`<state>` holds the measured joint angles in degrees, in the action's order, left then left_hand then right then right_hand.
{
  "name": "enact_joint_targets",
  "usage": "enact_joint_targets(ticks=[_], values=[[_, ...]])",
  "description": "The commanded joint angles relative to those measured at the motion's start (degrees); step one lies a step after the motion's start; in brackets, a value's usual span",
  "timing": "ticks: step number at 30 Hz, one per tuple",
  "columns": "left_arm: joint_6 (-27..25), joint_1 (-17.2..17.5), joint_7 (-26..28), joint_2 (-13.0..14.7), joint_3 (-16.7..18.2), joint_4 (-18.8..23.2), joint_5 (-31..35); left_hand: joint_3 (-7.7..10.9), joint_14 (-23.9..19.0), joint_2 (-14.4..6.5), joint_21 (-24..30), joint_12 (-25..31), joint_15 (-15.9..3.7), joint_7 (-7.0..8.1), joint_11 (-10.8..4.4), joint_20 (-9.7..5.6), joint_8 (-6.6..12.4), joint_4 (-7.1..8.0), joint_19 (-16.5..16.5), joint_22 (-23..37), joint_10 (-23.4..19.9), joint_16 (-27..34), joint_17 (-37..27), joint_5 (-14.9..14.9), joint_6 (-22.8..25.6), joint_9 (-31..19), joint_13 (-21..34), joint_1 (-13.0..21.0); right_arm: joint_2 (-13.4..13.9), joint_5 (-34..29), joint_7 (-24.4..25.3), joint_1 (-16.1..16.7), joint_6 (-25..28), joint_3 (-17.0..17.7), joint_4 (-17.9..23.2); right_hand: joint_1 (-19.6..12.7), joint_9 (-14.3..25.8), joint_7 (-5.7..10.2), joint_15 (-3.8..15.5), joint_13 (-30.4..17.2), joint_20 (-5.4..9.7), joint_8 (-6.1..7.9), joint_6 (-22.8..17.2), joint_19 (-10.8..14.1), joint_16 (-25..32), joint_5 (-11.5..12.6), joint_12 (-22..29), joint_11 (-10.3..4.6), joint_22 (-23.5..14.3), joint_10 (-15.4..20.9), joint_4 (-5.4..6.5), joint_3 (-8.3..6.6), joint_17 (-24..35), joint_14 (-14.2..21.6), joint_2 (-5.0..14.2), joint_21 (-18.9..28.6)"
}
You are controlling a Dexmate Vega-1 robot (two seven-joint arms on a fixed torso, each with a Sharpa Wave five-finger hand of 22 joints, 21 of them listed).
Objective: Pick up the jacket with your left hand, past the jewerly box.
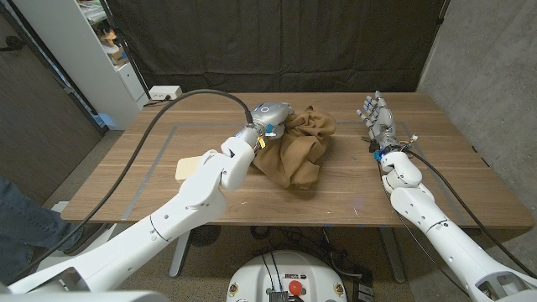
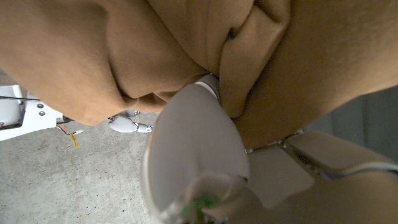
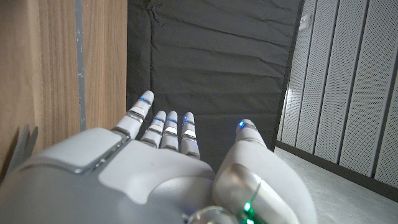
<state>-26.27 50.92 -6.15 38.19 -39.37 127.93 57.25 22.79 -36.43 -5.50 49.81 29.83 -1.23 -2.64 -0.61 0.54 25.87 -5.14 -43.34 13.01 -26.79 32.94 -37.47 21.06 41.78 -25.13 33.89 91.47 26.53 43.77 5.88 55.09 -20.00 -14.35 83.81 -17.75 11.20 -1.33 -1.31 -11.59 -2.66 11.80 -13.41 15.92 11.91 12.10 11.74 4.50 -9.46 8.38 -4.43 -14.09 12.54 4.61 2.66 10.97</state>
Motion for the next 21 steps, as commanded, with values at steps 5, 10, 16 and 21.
enact_joint_targets(ticks=[5,10,16,21], values=[[-0.9,0.6,-0.1,0.2,1.8,2.6,2.0,5.17,-1.0,-0.1,1.1,-0.1,0.02,0.02,0.89,-0.11,-0.31,-5.05,0.4,-0.2,-0.3,0.6,-3.6,0.4,0.6,-0.2,0.7,0.9,0.5,-0.2,-0.2,0.5,0.0,0.1,1.0,-0.2,0.2,0.1,-0.22,-0.2,-0.24,-0.23,-0.2,0.6,0.3,0.1,0.1,-0.2,-0.3,0.4,-0.32,-0.34,0.0,0.5,0.51,0.0],[-0.9,0.8,-0.8,0.3,2.2,3.4,2.8,5.18,-1.0,-0.1,1.4,-0.2,-0.04,0.05,0.91,-0.16,-0.33,-5.01,0.8,-0.2,-0.4,0.7,-3.7,0.5,0.7,-0.3,0.8,0.9,0.6,-0.1,-0.2,0.7,0.0,0.1,1.2,-0.2,0.2,0.16,-0.27,-0.2,-0.27,-0.25,-0.2,0.6,0.3,0.1,0.1,-0.3,-0.3,0.4,-0.33,-0.34,0.0,0.5,0.53,0.0],[-0.5,0.9,-1.4,0.3,2.8,4.2,3.1,5.15,-1.3,-0.1,1.9,-0.3,-0.1,0.11,0.89,-0.22,-0.42,-4.99,1.1,-0.4,-0.4,0.9,-4.0,0.6,0.9,-0.4,1.1,1.0,0.6,-0.1,-0.1,1.0,-0.1,0.2,1.6,-0.2,0.2,0.15,-0.25,-0.2,-0.28,-0.26,-0.2,0.6,0.3,0.1,0.1,-0.21,-0.3,0.4,-0.37,-0.37,0.0,0.5,0.57,0.0],[-0.2,1.0,-1.5,0.3,3.4,4.9,3.4,5.13,-1.4,-0.1,2.3,-0.3,-0.13,0.03,0.95,-0.22,-0.51,-4.96,1.2,-0.4,-0.6,0.9,-4.1,0.6,0.9,-0.4,1.2,0.9,0.6,-0.2,0.1,1.2,-0.1,0.2,1.9,-0.2,0.2,0.13,-0.25,-0.2,-0.28,-0.26,-0.2,0.6,0.3,0.1,0.1,-0.2,-0.3,0.4,-0.38,-0.37,0.0,0.5,0.6,0.0]])
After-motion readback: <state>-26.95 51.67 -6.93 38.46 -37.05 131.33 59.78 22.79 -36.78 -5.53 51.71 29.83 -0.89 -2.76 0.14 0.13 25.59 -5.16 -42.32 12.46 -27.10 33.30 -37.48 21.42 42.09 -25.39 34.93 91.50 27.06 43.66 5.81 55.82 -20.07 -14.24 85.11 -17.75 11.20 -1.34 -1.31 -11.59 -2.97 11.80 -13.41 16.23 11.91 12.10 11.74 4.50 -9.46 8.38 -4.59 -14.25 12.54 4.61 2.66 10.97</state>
